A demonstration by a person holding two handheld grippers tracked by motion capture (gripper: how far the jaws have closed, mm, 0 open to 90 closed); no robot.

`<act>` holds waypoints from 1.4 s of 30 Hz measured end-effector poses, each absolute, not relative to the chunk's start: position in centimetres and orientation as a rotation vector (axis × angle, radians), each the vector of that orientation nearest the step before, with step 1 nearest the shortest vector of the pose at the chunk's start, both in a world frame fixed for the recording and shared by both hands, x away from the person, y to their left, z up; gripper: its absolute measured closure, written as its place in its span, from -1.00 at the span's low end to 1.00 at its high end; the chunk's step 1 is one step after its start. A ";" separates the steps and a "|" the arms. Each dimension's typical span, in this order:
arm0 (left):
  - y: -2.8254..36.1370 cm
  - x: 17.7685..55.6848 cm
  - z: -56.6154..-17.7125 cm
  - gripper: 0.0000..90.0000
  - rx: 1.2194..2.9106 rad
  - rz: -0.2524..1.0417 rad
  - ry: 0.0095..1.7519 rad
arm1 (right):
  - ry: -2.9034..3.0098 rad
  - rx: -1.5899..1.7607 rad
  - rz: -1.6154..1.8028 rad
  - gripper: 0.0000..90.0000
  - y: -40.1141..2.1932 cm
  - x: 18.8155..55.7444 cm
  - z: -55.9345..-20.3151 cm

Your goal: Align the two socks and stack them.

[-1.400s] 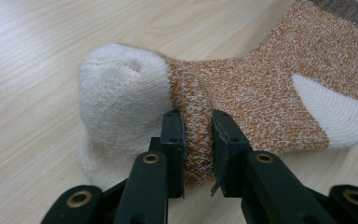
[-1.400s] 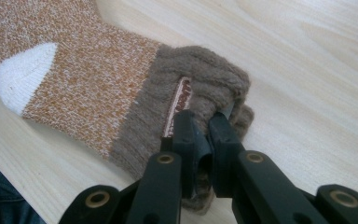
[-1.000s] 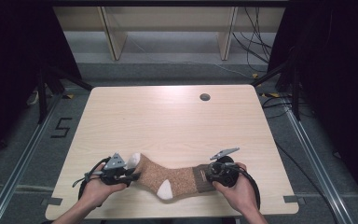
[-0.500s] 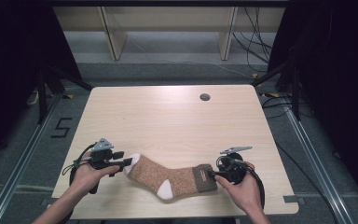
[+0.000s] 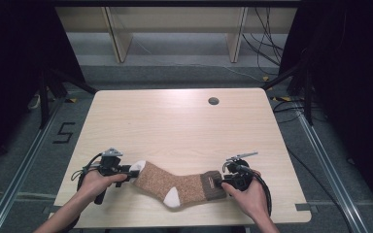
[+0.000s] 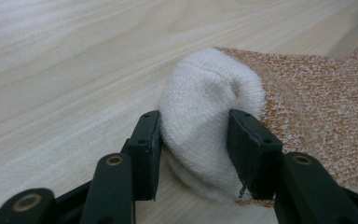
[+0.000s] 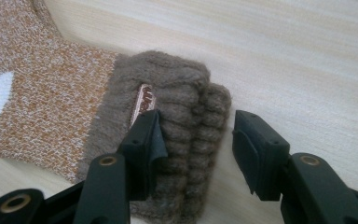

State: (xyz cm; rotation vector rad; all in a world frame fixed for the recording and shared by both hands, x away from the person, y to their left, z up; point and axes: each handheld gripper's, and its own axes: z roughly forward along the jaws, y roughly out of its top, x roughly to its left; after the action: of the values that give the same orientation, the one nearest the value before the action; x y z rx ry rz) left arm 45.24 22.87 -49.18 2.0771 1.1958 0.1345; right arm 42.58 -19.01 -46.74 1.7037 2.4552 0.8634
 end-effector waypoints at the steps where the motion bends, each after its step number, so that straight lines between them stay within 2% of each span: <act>1: 22.9 45.3 -49.3 0.24 2.065 0.112 1.188 | 2.480 1.638 0.885 0.21 -19.3 42.9 -46.9; 7: 23.1 45.1 -49.4 0.57 2.048 0.104 1.191 | 2.511 1.647 0.924 0.57 -19.3 43.1 -47.2; 11: 23.1 45.2 -49.4 0.66 2.046 0.108 1.187 | 2.502 1.660 0.907 0.67 -19.4 43.2 -46.9; 27: 21.9 46.4 -49.1 0.68 2.059 0.148 1.197 | 2.454 1.646 0.853 0.68 -19.6 45.3 -46.5; 35: 21.2 47.9 -49.2 0.67 2.054 0.191 1.189 | 2.406 1.616 0.836 0.68 -19.8 48.1 -46.5; 38: 21.1 48.3 -49.1 0.65 2.052 0.207 1.197 | 2.399 1.594 0.834 0.67 -19.7 48.8 -46.6; 39: 21.1 48.4 -49.1 0.64 2.054 0.215 1.195 | 2.383 1.676 0.826 0.66 -19.4 48.6 -46.4; 40: 21.0 48.4 -49.0 0.63 2.054 0.217 1.202 | 2.401 1.584 0.836 0.64 -19.7 48.9 -46.6; 42: 21.1 48.3 -48.8 0.52 2.039 0.251 1.180 | 2.389 1.575 0.856 0.57 -19.7 48.9 -46.5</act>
State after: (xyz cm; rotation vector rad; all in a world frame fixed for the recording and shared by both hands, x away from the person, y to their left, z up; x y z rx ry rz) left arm 48.34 21.07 -48.81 2.0394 1.1796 0.2512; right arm 48.92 -19.69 -46.49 1.5753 2.3887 0.8559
